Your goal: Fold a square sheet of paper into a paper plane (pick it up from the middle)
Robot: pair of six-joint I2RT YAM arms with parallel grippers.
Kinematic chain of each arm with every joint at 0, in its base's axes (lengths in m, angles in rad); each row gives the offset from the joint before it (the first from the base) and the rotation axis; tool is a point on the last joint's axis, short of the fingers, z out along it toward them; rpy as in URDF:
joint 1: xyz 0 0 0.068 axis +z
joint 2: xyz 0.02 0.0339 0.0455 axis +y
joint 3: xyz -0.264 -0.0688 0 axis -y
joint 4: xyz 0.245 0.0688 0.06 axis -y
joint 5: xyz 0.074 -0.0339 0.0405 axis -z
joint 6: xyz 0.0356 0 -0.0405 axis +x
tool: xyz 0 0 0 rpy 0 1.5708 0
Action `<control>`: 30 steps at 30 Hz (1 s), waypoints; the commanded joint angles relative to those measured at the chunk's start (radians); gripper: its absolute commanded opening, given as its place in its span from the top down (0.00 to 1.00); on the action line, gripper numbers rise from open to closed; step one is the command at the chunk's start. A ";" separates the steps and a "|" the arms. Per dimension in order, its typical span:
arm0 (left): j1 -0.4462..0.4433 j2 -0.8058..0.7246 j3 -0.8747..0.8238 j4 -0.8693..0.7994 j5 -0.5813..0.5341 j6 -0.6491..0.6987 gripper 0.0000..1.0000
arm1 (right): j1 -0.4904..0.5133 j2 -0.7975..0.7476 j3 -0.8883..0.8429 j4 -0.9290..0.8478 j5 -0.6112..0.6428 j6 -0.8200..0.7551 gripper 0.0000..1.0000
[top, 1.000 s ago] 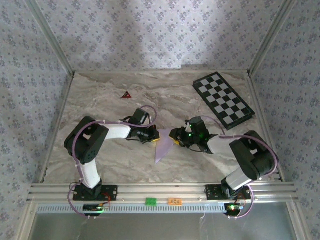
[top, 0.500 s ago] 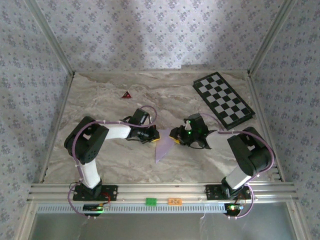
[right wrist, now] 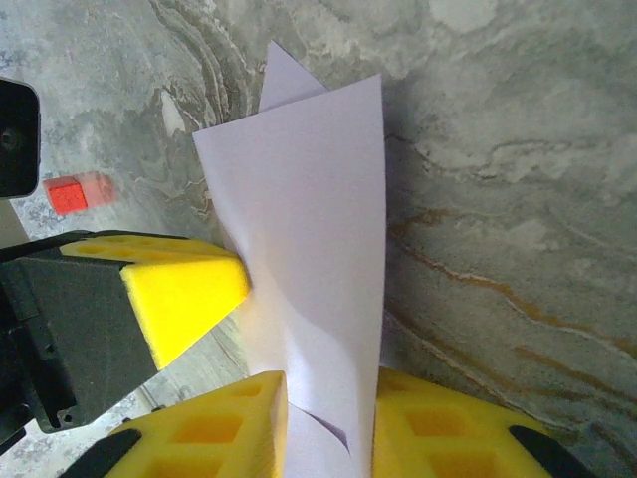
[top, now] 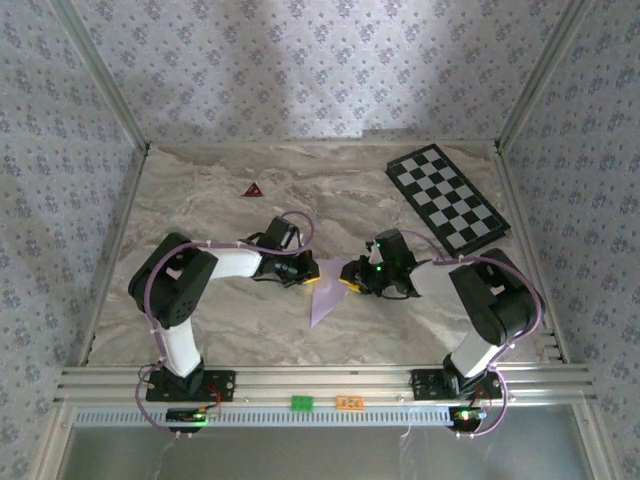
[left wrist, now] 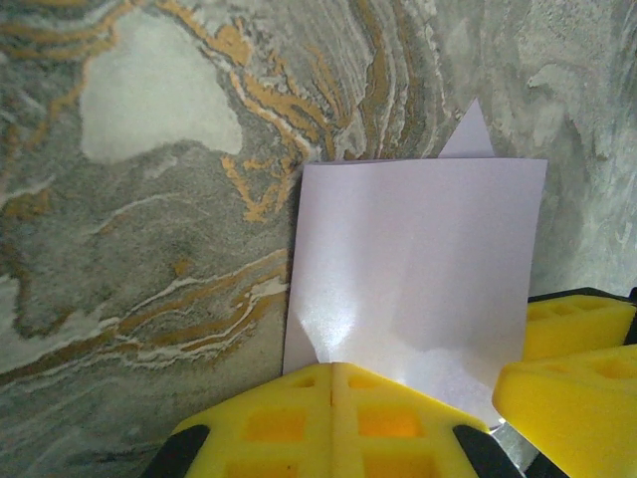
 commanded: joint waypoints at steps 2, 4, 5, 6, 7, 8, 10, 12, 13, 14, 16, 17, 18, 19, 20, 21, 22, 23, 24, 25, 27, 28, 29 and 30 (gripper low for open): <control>-0.003 0.000 -0.014 -0.045 0.006 -0.008 1.00 | -0.010 0.024 0.031 0.026 -0.045 -0.015 0.76; -0.003 -0.001 -0.016 -0.041 0.006 -0.009 1.00 | -0.011 0.027 0.032 0.023 -0.047 -0.014 0.73; -0.003 -0.001 -0.016 -0.041 0.006 -0.009 1.00 | -0.012 0.025 0.029 0.023 -0.045 -0.016 0.72; -0.003 -0.001 -0.017 -0.042 0.006 -0.010 1.00 | -0.011 0.021 0.031 0.016 -0.042 -0.021 0.72; -0.003 -0.003 -0.018 -0.040 0.004 -0.010 1.00 | -0.011 0.016 0.031 0.001 -0.039 -0.029 0.73; -0.004 -0.002 -0.019 -0.038 0.004 -0.012 1.00 | -0.014 0.014 0.035 -0.014 -0.034 -0.039 0.72; -0.004 -0.004 -0.021 -0.039 0.004 -0.010 1.00 | -0.016 0.008 0.045 -0.052 -0.025 -0.062 0.72; -0.004 -0.003 -0.021 -0.038 0.005 -0.010 1.00 | -0.013 0.011 0.052 -0.057 -0.034 -0.073 0.72; -0.003 -0.003 -0.020 -0.038 0.006 -0.010 1.00 | -0.012 0.017 0.055 -0.051 -0.044 -0.074 0.72; -0.003 -0.001 -0.021 -0.037 0.005 -0.010 1.00 | -0.011 0.022 0.058 -0.049 -0.052 -0.076 0.72; -0.003 0.000 -0.018 -0.035 0.007 -0.012 1.00 | -0.010 0.035 0.070 -0.056 -0.060 -0.081 0.74; -0.003 -0.001 -0.018 -0.034 0.007 -0.013 1.00 | -0.009 0.039 0.075 -0.059 -0.061 -0.084 0.74; -0.003 -0.001 -0.017 -0.032 0.009 -0.013 1.00 | -0.009 0.042 0.078 -0.066 -0.061 -0.087 0.75; -0.004 -0.003 -0.017 -0.031 0.010 -0.014 1.00 | -0.010 0.040 0.082 -0.076 -0.056 -0.088 0.75; -0.003 -0.005 -0.017 -0.031 0.008 -0.014 1.00 | -0.009 0.038 0.082 -0.081 -0.051 -0.091 0.75; -0.003 -0.008 -0.017 -0.030 0.007 -0.014 1.00 | -0.009 0.034 0.079 -0.082 -0.048 -0.093 0.76; -0.004 -0.011 -0.017 -0.031 0.008 -0.014 1.00 | -0.010 0.032 0.079 -0.086 -0.046 -0.094 0.77; -0.004 -0.012 -0.018 -0.031 0.007 -0.014 1.00 | -0.011 0.030 0.078 -0.092 -0.044 -0.095 0.78; -0.004 -0.015 -0.017 -0.032 0.007 -0.015 1.00 | -0.011 0.029 0.079 -0.096 -0.046 -0.098 0.81; -0.003 -0.017 -0.016 -0.034 0.007 -0.013 1.00 | -0.012 0.027 0.077 -0.097 -0.043 -0.099 0.84; -0.005 -0.022 -0.017 -0.032 0.008 -0.013 1.00 | -0.011 0.022 0.074 -0.103 -0.041 -0.101 0.87; -0.004 -0.028 -0.016 -0.029 0.009 -0.017 1.00 | -0.013 0.020 0.073 -0.106 -0.042 -0.103 0.91; -0.003 -0.035 -0.017 -0.023 0.014 -0.022 1.00 | -0.013 0.019 0.074 -0.108 -0.042 -0.104 0.92; -0.002 -0.048 -0.018 -0.011 0.020 -0.029 0.99 | -0.014 0.016 0.073 -0.104 -0.042 -0.100 0.93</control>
